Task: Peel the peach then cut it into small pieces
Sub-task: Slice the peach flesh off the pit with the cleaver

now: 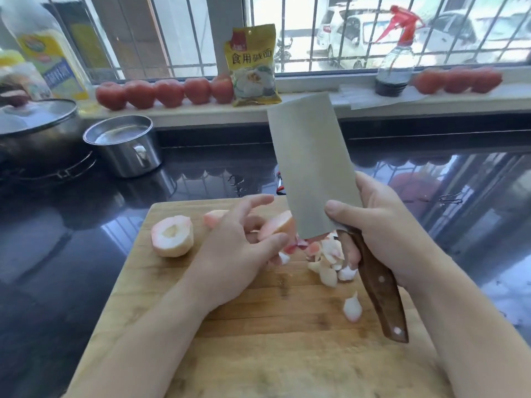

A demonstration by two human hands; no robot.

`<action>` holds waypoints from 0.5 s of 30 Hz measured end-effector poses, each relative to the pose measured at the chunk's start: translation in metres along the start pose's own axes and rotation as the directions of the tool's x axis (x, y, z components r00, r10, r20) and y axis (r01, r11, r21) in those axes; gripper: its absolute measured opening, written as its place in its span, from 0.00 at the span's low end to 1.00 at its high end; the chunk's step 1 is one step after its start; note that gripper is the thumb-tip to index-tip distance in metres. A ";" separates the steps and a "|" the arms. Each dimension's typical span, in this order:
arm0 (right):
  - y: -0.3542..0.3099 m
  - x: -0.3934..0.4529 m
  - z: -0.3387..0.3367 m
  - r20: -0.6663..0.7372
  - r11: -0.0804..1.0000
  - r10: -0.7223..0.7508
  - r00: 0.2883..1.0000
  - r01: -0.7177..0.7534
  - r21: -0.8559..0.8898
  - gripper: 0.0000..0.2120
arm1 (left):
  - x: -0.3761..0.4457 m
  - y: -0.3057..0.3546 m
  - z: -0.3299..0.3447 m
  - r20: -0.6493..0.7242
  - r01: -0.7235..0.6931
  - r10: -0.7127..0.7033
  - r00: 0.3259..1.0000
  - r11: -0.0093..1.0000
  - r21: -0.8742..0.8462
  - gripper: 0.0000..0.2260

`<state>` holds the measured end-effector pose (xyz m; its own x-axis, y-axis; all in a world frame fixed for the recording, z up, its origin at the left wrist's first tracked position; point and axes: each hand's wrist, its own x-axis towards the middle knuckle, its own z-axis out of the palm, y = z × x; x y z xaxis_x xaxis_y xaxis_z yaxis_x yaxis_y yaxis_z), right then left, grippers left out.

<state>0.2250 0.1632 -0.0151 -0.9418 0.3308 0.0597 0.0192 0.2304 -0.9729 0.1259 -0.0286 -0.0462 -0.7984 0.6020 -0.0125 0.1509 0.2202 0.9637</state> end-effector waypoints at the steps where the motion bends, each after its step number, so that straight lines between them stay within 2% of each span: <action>1: 0.000 -0.001 0.002 0.007 0.999 -0.007 1.000 0.007 -0.044 0.12 | 0.000 -0.001 0.000 -0.026 -0.014 0.014 1.000 0.999 0.033 0.17; 4: 0.000 -0.001 0.009 0.012 0.997 -0.029 1.000 0.029 -0.072 0.13 | -0.002 -0.001 0.000 -0.112 -0.041 0.041 0.993 0.999 0.003 0.11; 7: -0.002 -0.001 0.013 0.006 0.995 -0.042 0.999 0.042 -0.093 0.12 | -0.002 -0.001 0.001 -0.198 -0.061 0.047 0.979 0.996 -0.065 0.09; 12: -0.002 -0.002 0.013 -0.019 0.998 -0.026 0.999 0.025 -0.061 0.13 | -0.003 0.001 -0.002 -0.228 -0.129 0.089 0.969 0.978 -0.163 0.09; 15: -0.003 -0.003 0.012 -0.014 0.999 -0.020 1.000 0.020 -0.043 0.12 | -0.003 0.001 -0.001 -0.210 -0.150 0.095 0.973 0.954 -0.260 0.03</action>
<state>0.2241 0.1509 -0.0155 -0.9372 0.3388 0.0826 0.0151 0.2760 -0.9610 0.1279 -0.0311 -0.0448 -0.8851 0.4452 0.1358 0.1121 -0.0791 0.9905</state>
